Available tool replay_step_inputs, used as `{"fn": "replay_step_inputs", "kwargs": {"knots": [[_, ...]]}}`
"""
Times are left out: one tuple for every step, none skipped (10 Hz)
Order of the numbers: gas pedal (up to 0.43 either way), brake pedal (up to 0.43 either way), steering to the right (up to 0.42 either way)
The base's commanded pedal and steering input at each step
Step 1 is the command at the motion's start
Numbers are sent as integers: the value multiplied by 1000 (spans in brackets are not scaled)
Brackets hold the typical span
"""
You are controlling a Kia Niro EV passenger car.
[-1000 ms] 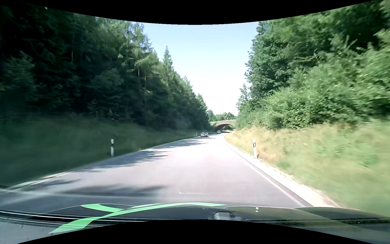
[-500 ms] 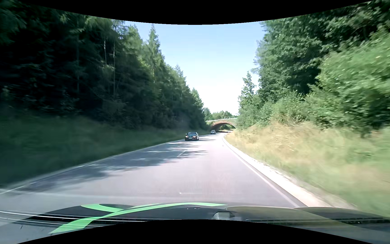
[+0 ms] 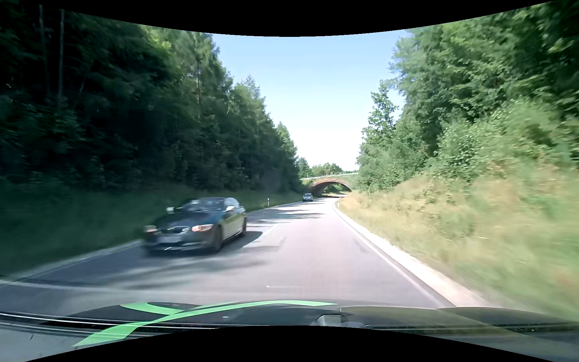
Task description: Follow the waypoints while adhering to traffic rules and regulations
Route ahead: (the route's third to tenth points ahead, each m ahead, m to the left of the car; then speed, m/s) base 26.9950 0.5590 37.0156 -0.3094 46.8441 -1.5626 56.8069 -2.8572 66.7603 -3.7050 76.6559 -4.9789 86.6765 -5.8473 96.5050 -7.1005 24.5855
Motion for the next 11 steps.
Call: {"fn": "replay_step_inputs", "kwargs": {"knots": [[138,0,7],[150,0,9],[157,0,9],[157,0,9],[157,0,9],[157,0,9],[157,0,9],[157,0,9],[157,0,10],[169,0,10],[169,0,10]]}}
